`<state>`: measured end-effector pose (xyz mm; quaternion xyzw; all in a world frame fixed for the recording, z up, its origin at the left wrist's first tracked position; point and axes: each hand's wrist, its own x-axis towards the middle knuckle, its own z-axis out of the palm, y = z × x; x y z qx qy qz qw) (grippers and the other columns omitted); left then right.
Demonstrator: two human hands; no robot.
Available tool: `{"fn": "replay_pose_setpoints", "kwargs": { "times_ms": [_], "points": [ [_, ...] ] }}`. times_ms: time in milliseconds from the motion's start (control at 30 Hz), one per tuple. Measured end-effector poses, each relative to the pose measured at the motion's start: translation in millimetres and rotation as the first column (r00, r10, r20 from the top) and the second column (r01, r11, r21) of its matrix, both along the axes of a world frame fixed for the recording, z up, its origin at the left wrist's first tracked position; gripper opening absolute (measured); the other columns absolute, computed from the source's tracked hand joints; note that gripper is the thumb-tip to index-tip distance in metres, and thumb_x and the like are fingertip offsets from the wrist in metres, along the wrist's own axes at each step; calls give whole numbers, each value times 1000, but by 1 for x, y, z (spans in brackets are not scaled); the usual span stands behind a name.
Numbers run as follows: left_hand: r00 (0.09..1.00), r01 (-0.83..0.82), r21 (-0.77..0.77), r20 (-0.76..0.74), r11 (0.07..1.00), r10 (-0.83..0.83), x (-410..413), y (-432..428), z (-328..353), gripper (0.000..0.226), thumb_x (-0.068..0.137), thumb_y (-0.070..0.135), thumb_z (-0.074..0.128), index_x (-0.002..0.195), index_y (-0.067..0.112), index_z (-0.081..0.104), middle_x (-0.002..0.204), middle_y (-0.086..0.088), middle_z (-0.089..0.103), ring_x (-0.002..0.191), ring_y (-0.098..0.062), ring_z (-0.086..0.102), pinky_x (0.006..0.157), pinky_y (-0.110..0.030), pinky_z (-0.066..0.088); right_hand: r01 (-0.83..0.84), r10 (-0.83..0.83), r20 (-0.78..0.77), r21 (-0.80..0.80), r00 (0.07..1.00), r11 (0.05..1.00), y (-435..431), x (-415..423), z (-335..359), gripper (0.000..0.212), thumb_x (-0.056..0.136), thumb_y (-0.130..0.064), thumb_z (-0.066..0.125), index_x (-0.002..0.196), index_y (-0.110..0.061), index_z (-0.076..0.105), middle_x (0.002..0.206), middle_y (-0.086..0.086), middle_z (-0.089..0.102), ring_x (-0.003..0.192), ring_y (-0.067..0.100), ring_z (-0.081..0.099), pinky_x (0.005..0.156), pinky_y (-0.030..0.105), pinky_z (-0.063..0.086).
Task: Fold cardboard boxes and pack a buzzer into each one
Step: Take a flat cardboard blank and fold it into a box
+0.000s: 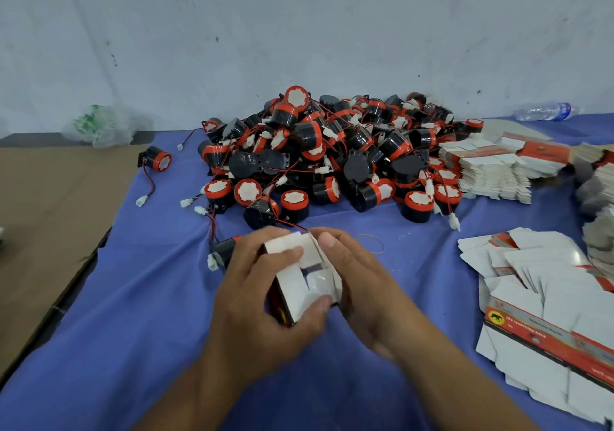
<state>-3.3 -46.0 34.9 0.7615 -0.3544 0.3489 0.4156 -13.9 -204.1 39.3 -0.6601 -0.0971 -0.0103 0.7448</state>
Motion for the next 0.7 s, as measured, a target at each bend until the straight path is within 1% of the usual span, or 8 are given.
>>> {"fn": "replay_pose_setpoints", "kwargs": {
  "times_ms": [100,167,267,333,400,533,633,700],
  "points": [
    [996,-63,52,60,997,60,6,5,1,51,74,33,74,102,-9,66,118,-20,58,117,-17,51,100,-25,42,-102,102,-49,14,994,995,-6,-3,0,31,99,-35,53,129,-27,60,125,-13,67,123,10,59,108,37,44],
    [997,-58,89,57,994,53,6,4,-1,53,74,35,76,105,-7,65,123,-17,56,121,-16,50,102,-25,42,-120,120,-24,-5,993,993,-7,-4,-2,35,99,-26,57,134,-25,58,130,-12,65,126,10,58,109,35,45],
    [999,-23,98,24,995,21,6,1,-2,60,73,37,76,113,-5,62,126,-11,55,123,-11,49,103,-23,42,-35,41,65,-84,997,996,-2,-4,-3,38,96,-17,64,132,-29,59,130,-14,66,124,6,59,107,32,47],
    [999,-28,96,32,995,25,6,0,-2,61,72,36,76,115,-6,61,125,-10,55,121,-11,50,102,-22,43,8,1,90,-98,996,995,3,-5,-6,36,97,-16,62,129,-33,59,128,-15,66,124,5,59,107,33,46],
    [998,-44,93,52,995,39,7,1,-3,60,72,35,75,113,-7,62,123,-12,56,120,-12,51,101,-22,44,37,-23,117,-117,993,992,9,-4,-9,37,101,-16,56,133,-34,55,128,-18,63,126,4,57,109,33,44],
    [994,-52,90,95,995,44,7,0,-3,58,78,37,72,114,-7,60,123,-13,55,122,-13,50,103,-22,43,35,-23,122,-104,992,994,16,-4,-9,43,105,-14,48,144,-33,45,135,-21,58,130,0,52,111,30,42],
    [989,-52,108,147,993,36,10,0,-1,60,82,40,71,118,-6,58,126,-13,54,126,-12,48,105,-23,41,72,-58,121,-118,991,990,15,-4,-11,45,106,-16,47,145,-37,40,143,-21,51,133,-7,45,115,28,37],
    [987,-21,138,158,990,-1,12,2,1,64,82,44,73,120,-5,56,128,-13,54,128,-13,48,107,-23,39,56,-40,123,-125,992,991,11,-4,-9,45,106,-14,47,145,-36,41,143,-20,51,133,-6,45,115,27,37]
  ]
}}
